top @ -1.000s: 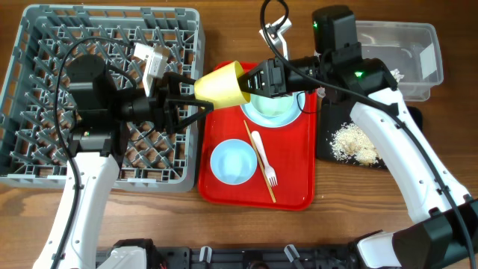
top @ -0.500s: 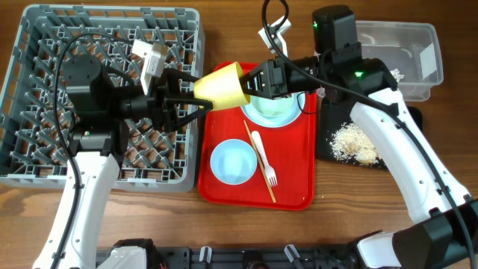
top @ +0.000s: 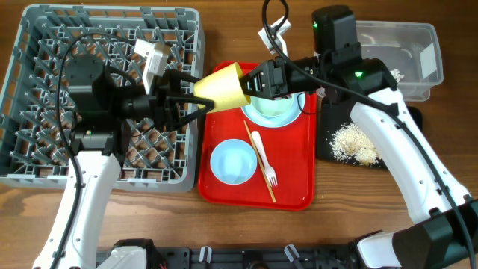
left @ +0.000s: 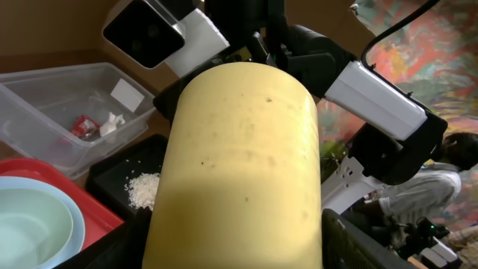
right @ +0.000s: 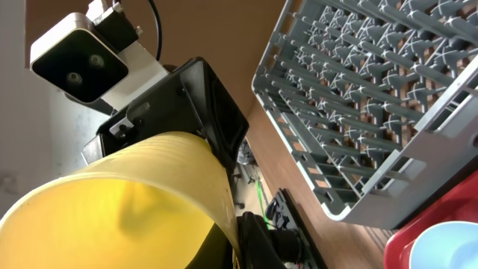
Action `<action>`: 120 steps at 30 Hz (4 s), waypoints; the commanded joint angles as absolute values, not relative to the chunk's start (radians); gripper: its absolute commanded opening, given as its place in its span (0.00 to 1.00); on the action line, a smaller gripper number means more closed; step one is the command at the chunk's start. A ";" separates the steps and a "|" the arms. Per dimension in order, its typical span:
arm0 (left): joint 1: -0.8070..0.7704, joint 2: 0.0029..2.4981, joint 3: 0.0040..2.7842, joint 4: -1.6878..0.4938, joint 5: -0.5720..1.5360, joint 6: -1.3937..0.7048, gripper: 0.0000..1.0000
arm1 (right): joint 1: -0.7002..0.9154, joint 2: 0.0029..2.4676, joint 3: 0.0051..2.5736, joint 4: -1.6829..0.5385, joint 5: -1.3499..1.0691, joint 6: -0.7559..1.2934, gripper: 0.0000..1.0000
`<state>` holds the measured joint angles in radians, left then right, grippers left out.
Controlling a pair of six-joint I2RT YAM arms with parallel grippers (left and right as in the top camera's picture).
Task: Sort waste into correct bins and load items into the dishwasher rack
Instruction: 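Hand the yellow cup from the right gripper to the left gripper, then place the yellow cup upside down in the dish rack with the left gripper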
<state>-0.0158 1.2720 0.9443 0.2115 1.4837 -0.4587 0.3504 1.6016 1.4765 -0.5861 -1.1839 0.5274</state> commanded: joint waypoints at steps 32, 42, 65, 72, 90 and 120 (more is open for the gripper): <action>0.151 1.264 0.960 -0.074 1.220 -0.350 0.38 | 0.244 1.615 1.484 -0.673 -0.864 0.540 0.40; 0.214 1.224 0.966 -0.451 0.669 -0.308 0.04 | 0.189 1.613 1.484 -0.870 -0.577 0.400 0.39; 0.221 1.179 1.182 -1.164 0.032 -0.351 0.04 | 0.135 1.489 1.481 -1.209 0.056 0.314 0.68; 0.221 1.246 1.182 -1.109 0.047 -0.344 0.04 | 0.135 1.489 1.481 -1.208 0.056 0.313 0.71; 0.221 1.407 1.182 -0.932 0.078 -0.345 0.04 | 0.135 1.489 1.481 -1.206 0.055 0.311 0.71; 0.174 1.483 1.436 -1.020 0.138 -0.348 1.00 | 0.135 1.489 1.481 -1.221 0.051 0.315 1.00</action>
